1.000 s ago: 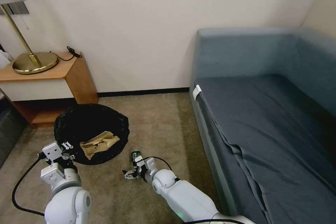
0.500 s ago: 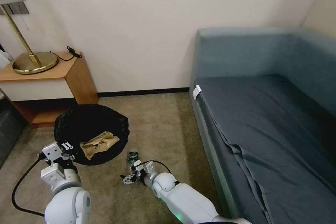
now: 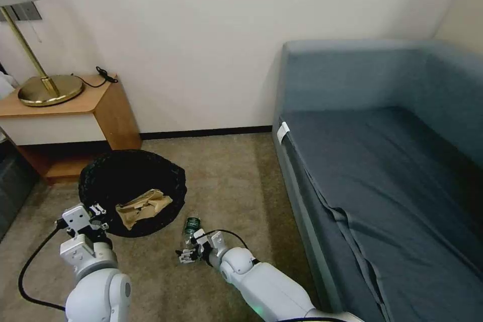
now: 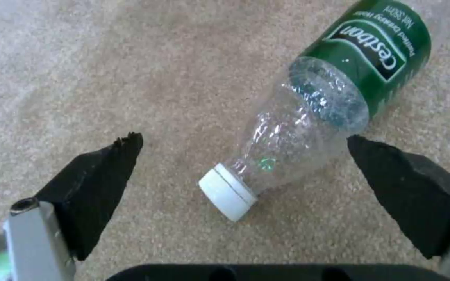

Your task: Pick up the trash bin, then pick up the garbage on the floor and place it into the trash bin.

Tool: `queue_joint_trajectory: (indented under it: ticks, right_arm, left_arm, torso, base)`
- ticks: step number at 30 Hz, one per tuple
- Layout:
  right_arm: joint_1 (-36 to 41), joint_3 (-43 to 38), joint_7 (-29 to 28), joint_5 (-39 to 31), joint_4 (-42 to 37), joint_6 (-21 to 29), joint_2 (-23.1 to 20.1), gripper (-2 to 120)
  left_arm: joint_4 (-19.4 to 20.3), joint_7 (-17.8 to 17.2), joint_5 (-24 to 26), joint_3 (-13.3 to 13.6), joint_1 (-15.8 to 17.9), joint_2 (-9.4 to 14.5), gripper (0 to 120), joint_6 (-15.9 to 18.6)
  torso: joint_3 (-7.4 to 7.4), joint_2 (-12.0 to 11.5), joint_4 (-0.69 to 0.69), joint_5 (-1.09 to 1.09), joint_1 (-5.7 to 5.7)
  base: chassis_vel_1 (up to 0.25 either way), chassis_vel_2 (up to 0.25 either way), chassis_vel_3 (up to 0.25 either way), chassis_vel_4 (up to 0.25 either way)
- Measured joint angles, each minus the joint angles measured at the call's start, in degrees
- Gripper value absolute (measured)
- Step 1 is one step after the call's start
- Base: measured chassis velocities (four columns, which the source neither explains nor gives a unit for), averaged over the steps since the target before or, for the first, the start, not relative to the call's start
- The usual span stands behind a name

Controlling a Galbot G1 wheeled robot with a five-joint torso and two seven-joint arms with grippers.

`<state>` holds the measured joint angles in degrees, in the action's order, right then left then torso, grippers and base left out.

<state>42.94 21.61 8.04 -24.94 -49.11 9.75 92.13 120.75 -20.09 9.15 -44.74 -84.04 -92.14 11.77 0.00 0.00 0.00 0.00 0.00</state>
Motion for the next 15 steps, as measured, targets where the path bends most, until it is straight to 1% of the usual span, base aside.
queue_joint_trajectory:
  ticks: [9,15]
  right_arm:
    - [-0.8,0.0,0.0,-0.2,-0.3,0.0,0.0,100]
    - [-0.6,0.2,0.1,-1.1,0.2,-2.2,0.0,100]
  left_arm:
    - [0.0,0.0,0.0,0.0,0.1,0.0,3,0.0]
    - [0.0,0.0,0.0,0.0,0.2,0.0,3,0.0]
  torso:
    - [0.0,0.0,0.0,0.0,0.0]
    - [0.0,0.0,0.0,0.0,0.0]
  base:
    - [0.0,0.0,0.0,0.0]
    - [0.0,0.0,0.0,0.0]
